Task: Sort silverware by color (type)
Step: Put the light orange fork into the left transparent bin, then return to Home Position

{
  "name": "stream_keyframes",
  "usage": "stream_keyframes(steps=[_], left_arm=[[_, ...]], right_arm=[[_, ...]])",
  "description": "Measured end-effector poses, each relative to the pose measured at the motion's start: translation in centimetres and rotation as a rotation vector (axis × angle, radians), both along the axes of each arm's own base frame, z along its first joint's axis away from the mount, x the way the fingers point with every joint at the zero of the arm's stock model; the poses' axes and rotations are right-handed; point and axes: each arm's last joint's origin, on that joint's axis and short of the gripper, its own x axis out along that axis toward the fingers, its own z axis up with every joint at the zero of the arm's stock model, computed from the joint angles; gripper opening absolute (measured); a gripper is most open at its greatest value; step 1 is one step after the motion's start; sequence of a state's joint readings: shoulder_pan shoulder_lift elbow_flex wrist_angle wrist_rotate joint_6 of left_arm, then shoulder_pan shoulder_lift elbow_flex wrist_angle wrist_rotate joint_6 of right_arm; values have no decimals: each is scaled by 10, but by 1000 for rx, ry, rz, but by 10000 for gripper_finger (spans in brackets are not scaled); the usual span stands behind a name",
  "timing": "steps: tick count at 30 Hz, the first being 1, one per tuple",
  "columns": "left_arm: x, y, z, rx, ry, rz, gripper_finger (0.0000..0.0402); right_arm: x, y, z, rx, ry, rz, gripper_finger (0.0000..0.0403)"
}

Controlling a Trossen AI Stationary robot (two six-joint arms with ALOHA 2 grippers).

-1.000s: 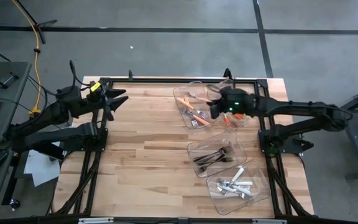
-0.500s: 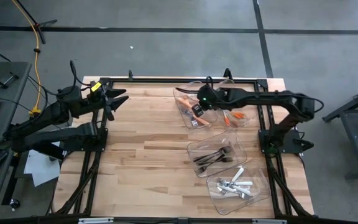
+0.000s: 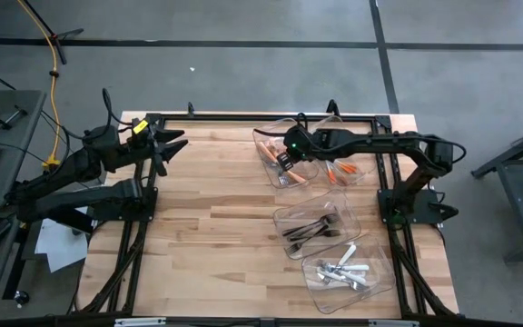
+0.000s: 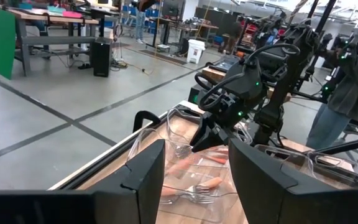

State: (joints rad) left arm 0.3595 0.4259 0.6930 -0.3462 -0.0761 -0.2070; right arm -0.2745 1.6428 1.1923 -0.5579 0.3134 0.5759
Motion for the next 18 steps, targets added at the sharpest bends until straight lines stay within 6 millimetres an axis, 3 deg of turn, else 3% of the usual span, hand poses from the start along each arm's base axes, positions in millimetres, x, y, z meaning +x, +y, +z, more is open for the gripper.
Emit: stream_keyframes(steps=[11, 18], left_arm=[[0, 0, 0, 0, 0, 0, 165], [0, 0, 0, 1, 1, 8, 165]], right_arm=[[-2, 1, 3, -3, 11, 40, 153], [-23, 7, 37, -74, -2, 167, 181]])
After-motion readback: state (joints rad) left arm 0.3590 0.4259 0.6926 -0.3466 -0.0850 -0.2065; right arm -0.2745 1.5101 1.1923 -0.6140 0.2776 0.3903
